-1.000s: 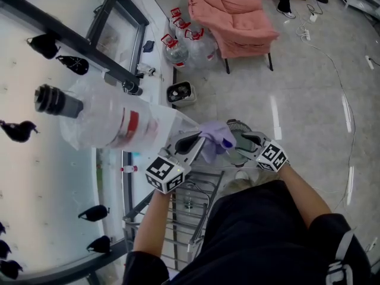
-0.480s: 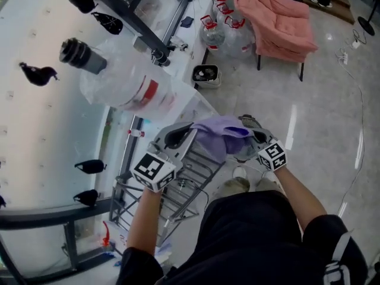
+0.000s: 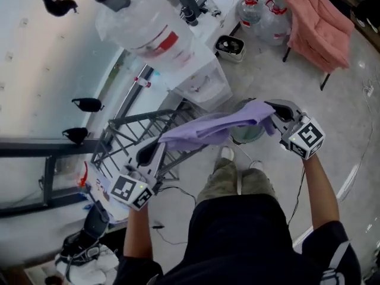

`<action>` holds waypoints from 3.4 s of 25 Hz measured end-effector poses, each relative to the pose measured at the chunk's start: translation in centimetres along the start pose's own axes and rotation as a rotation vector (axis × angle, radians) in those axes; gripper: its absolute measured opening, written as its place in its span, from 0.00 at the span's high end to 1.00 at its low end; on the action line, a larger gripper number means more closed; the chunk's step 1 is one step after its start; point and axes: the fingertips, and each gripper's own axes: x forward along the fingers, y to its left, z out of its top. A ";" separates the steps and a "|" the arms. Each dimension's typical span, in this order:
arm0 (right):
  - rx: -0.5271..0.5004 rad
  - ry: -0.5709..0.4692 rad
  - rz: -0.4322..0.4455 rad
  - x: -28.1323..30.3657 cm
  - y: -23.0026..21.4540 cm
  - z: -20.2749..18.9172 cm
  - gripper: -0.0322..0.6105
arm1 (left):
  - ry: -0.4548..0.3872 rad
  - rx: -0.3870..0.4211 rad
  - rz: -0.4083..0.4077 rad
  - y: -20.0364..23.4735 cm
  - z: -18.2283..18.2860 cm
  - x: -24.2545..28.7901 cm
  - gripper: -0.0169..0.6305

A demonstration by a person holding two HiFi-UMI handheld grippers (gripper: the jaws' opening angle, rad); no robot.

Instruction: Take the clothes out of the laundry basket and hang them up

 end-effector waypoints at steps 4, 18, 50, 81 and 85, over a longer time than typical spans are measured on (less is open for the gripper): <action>-0.073 0.026 0.135 2.2 4.7 3.4 0.94 | -0.073 -0.082 0.184 0.2 -0.9 -6.5 0.95; -0.343 -0.004 0.467 14.5 31.7 12.3 0.94 | -0.237 -0.121 0.637 3.3 -7.9 -36.8 0.95; -0.425 0.161 0.431 52.3 53.7 6.5 0.94 | -0.131 -0.345 0.887 37.6 -26.2 -54.6 0.95; -0.479 0.641 0.500 73.0 48.2 -17.6 0.88 | 0.368 -0.756 0.825 55.8 -52.9 -41.0 0.93; -0.431 0.651 0.506 72.1 47.9 -16.7 0.72 | 0.353 -0.754 0.847 55.6 -52.8 -42.1 0.75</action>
